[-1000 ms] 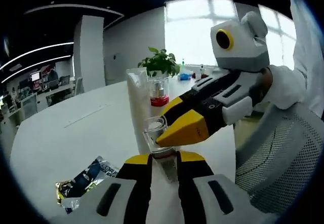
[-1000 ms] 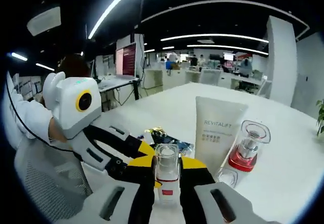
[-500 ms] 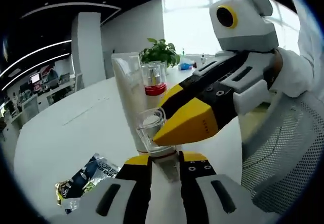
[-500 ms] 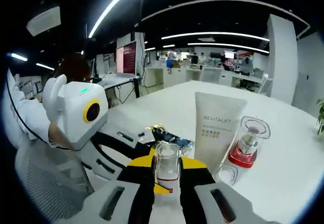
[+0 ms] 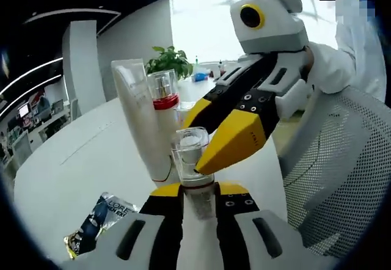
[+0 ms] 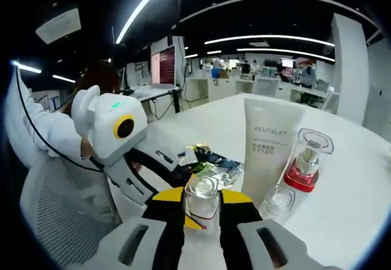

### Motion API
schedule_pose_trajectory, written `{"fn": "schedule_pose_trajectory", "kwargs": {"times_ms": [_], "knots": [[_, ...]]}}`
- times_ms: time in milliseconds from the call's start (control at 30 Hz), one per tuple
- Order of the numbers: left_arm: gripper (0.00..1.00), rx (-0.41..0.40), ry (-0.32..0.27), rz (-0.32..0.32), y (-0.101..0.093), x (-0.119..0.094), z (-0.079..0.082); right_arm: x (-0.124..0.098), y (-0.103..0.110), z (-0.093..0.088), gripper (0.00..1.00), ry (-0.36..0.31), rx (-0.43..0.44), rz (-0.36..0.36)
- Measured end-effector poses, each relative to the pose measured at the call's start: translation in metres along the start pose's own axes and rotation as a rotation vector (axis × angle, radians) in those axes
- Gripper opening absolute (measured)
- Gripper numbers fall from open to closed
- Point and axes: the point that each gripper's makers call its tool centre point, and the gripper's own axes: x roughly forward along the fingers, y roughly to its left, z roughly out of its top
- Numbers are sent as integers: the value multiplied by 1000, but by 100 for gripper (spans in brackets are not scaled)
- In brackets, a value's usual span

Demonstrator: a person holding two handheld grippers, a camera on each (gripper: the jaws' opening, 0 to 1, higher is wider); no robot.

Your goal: Arrange the skincare products in the storage area until every visible bottle or jar stands upright without overlapping.

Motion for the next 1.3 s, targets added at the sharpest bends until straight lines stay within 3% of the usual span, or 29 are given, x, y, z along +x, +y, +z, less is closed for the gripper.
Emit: {"fn": "schedule_pose_trajectory", "kwargs": {"times_ms": [133, 300, 433, 733, 1100, 1300], "knots": [[15, 36, -20, -64, -12, -4, 2, 1, 11, 0, 14, -7, -40, 32], [16, 52, -27, -77, -18, -3, 6, 2, 13, 0, 14, -3, -68, 33], [18, 92, -29, -30, -12, 2, 9, 2, 6, 1, 14, -1, -70, 10], [22, 42, 18, 42, 3, 5, 1, 1, -7, 2, 14, -14, -36, -35], [20, 83, 64, 67, -3, 15, -4, -1, -10, 2, 15, -24, -27, -52], [20, 63, 70, 85, -1, 14, -4, -5, -13, 10, 20, -52, -31, -64]]}}
